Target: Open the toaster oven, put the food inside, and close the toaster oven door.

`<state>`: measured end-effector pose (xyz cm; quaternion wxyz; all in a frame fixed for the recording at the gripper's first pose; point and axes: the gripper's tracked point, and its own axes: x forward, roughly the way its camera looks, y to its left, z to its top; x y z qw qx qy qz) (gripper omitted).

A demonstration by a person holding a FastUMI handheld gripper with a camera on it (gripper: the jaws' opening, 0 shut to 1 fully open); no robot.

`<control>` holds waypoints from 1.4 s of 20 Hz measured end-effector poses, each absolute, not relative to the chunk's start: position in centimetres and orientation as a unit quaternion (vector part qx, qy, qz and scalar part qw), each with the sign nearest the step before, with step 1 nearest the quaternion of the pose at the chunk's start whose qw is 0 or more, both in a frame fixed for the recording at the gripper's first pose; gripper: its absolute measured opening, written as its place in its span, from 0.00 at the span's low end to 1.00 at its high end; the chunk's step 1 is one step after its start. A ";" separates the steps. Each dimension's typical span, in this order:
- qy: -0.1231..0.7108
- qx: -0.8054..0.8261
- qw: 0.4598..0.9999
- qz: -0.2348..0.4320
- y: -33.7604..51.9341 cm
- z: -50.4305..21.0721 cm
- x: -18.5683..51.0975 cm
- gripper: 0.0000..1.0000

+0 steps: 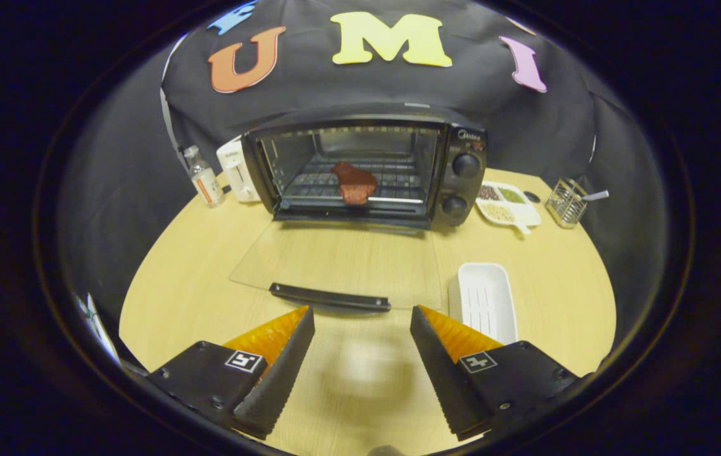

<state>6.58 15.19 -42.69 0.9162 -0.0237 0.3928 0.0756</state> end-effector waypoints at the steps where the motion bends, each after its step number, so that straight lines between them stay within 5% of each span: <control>1: 0.399 -0.022 0.913 0.078 15.4 -43.5 6.2 0.98; 14: 0.424 -0.039 0.901 0.079 16.9 -48.9 9.3 0.98; 28: 0.406 -0.028 0.909 0.092 17.1 -43.6 10.4 0.97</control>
